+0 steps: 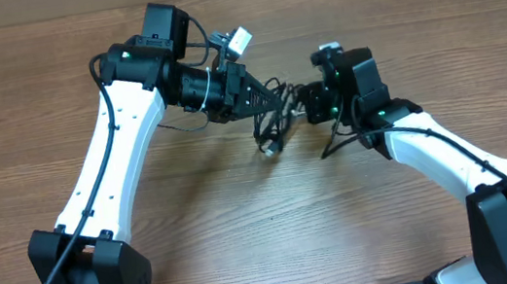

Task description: Untangle cables

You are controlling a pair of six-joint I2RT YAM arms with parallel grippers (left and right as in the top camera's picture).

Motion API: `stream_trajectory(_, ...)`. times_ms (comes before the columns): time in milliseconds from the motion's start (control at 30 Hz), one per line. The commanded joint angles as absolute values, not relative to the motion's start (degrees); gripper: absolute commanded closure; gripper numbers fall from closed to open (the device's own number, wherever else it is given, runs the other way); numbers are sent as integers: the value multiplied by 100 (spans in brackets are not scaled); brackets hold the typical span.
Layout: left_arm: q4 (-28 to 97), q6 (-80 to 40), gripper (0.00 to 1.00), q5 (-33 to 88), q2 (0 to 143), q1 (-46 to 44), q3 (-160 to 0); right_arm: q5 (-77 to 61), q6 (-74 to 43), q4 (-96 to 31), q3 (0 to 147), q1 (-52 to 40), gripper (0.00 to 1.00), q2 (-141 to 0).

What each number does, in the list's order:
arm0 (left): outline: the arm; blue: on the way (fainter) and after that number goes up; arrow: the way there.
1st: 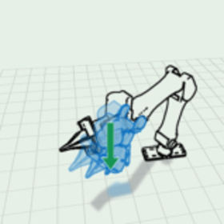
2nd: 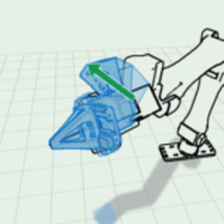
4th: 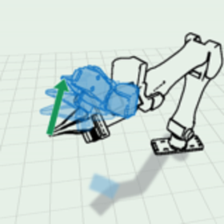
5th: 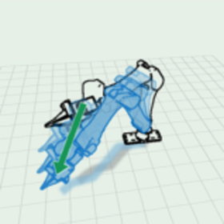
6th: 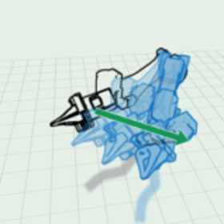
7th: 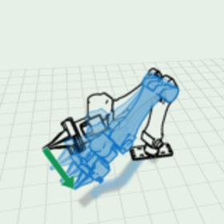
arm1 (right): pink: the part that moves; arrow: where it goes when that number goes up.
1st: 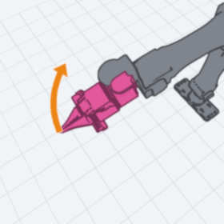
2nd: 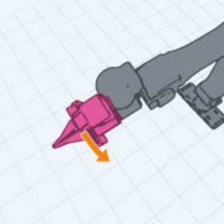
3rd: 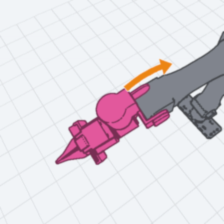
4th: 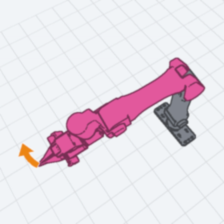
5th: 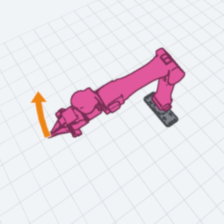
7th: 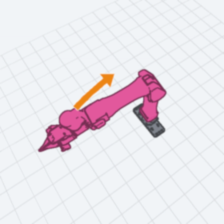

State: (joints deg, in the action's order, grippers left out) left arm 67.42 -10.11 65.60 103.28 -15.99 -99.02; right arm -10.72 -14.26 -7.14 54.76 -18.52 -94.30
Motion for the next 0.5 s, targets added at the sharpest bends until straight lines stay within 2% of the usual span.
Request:
stream_trajectory(0, 6724, -67, 96, 5647, 10381, -1535, -9950, -989, -2873, -1402, 5575, -1304, 96, -9214)
stream_trajectory(100, 6702, 211, 96, 4578, 10381, -1581, -9948, -1313, -2869, -2252, 5732, -858, 96, -8807)
stream_trajectory(267, 6578, 945, 96, 4292, 10381, -1612, -9948, -1984, -2832, -3304, 5865, -672, 96, -8093)
stream_trajectory(367, 6617, 720, 96, 3791, 10381, -1614, -9946, -2248, -2851, -3876, 5865, -679, 96, -7839)
stream_trajectory(467, 6613, -128, 96, 3395, 10381, -1645, -9876, -2462, -2847, -4248, 5857, -679, 96, -7824)
